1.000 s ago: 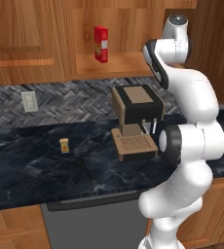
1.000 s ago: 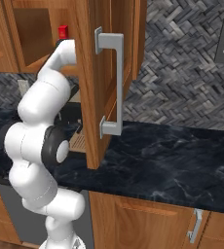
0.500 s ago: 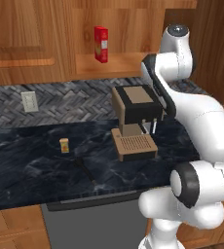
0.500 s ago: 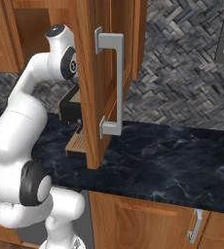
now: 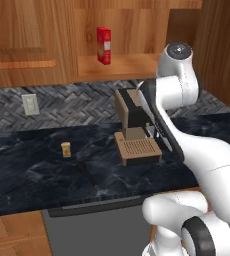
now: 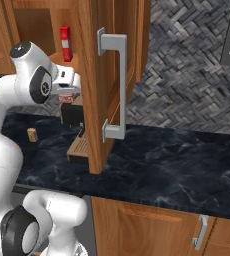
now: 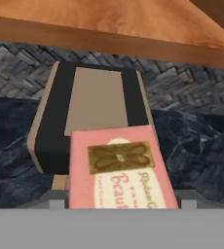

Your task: Pick the bar soap and dish brush from the cabinet and place them on the counter.

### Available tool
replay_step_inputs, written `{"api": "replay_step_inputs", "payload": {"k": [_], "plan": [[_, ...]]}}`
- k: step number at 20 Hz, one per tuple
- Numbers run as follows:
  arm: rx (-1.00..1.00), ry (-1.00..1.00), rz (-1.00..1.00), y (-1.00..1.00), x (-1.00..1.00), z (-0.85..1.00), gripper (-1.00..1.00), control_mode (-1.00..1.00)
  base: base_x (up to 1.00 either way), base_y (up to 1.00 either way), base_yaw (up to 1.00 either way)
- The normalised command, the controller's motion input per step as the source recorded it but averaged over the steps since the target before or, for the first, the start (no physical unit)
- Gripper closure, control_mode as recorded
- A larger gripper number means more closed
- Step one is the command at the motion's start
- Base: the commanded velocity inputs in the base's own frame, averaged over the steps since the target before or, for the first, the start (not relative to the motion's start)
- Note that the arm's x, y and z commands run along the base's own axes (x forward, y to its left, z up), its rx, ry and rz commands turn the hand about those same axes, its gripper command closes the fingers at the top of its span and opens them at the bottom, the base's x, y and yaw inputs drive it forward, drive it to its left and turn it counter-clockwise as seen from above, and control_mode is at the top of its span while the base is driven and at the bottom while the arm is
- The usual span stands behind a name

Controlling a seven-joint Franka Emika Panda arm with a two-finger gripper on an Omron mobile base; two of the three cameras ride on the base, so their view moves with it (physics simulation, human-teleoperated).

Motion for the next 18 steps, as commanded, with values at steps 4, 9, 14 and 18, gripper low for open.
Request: {"api": "replay_step_inputs", "payload": {"k": [4, 9, 14, 18], "plan": [[0.09, 0.00, 0.00, 0.57, -0.84, 0.00, 1.00, -1.00, 0.00, 0.00, 0.00], [0.12, 0.00, 0.00, 0.54, -0.80, -0.04, 1.00, -1.00, 0.00, 0.00, 0.00], [0.16, 0.00, 0.00, 0.31, -0.63, -0.19, 1.00, -1.00, 0.00, 0.00, 0.00], [0.14, 0.00, 0.00, 0.19, -0.39, -0.33, 1.00, -1.00, 0.00, 0.00, 0.00]]}}
